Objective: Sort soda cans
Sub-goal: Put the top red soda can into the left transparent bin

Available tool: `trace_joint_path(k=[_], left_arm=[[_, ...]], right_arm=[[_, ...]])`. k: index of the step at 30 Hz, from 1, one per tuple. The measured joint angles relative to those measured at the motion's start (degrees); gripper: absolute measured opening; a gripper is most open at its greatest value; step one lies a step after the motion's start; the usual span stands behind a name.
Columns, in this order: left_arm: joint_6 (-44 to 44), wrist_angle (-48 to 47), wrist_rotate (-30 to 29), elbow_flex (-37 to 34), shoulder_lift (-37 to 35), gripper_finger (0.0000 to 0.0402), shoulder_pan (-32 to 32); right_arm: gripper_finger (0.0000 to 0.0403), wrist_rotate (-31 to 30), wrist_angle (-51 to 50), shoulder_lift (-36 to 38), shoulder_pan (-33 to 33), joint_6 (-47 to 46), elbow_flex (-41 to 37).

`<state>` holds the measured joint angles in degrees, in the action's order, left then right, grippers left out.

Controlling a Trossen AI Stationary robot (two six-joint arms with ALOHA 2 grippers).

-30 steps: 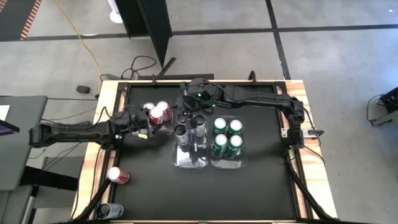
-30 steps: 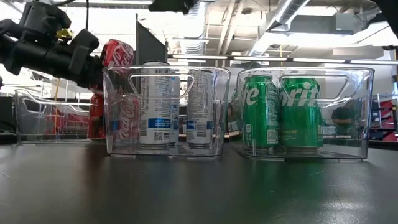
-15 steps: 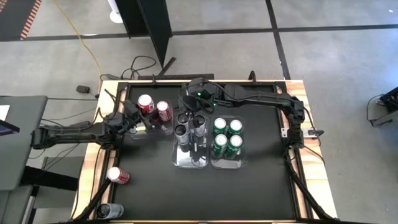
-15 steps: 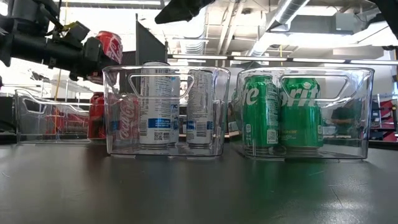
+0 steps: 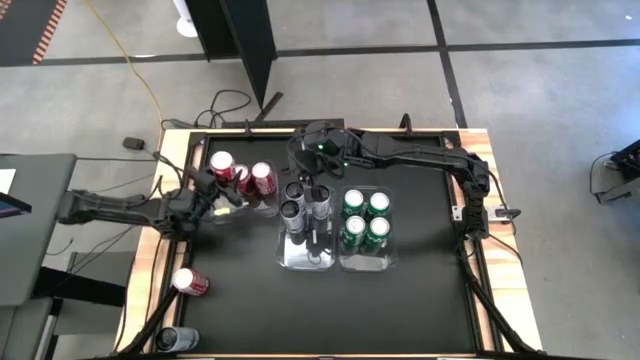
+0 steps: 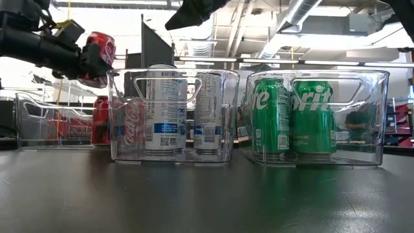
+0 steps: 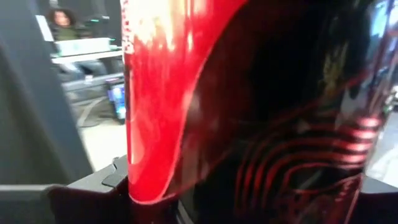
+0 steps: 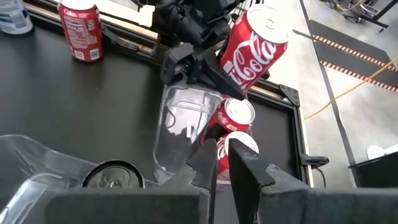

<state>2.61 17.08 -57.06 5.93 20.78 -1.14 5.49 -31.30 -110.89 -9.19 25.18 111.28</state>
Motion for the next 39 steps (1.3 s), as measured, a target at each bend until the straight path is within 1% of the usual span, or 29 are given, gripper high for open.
trace_joint_path(k=[7,9,13,15,19,22,25,27,33,36,39], left_arm=[[2.7,0.0,-19.6,0.0,0.0,0.0286,9.6],[3.4,0.1,-22.8,0.0,0.0,0.0286,12.0],[4.1,-1.0,-25.4,0.0,0.0,0.0286,15.0],[3.8,-1.7,-23.7,0.0,0.0,0.0286,15.6],[1.7,-4.8,-15.1,0.0,0.0,0.0286,15.5],[-0.7,-9.4,-12.5,0.0,-0.7,0.0286,14.9],[-3.3,-13.4,-8.3,0.0,-3.7,0.0286,14.1],[-3.8,-16.1,-7.0,0.0,-6.9,0.0286,13.8],[-2.6,-23.1,-1.6,-0.8,-19.9,0.0286,13.7],[-0.8,-23.0,-0.7,-1.0,-20.5,0.0286,13.2],[0.8,-22.0,2.1,-1.1,-19.5,0.0286,12.2]], right_arm=[[0.0058,0.0,0.0,0.0,0.0,0.0,0.1],[0.0058,0.0,0.0,0.0,0.0,0.0,0.1],[0.0058,0.0,0.0,0.0,0.0,0.2,0.1],[0.0058,0.0,0.0,0.0,0.1,0.2,0.1],[0.0058,0.4,-0.8,0.0,0.5,0.5,0.1],[0.0058,0.5,-2.1,0.0,1.1,1.3,0.1],[0.0058,0.6,-3.3,0.0,1.6,1.7,0.1],[0.0058,0.6,-3.9,0.0,1.9,1.7,0.1],[0.0058,0.9,-4.0,0.0,2.5,1.7,0.1],[0.0058,3.1,-2.2,0.0,2.5,1.8,0.0],[0.0058,3.7,-0.1,-0.6,2.9,1.9,0.0]])
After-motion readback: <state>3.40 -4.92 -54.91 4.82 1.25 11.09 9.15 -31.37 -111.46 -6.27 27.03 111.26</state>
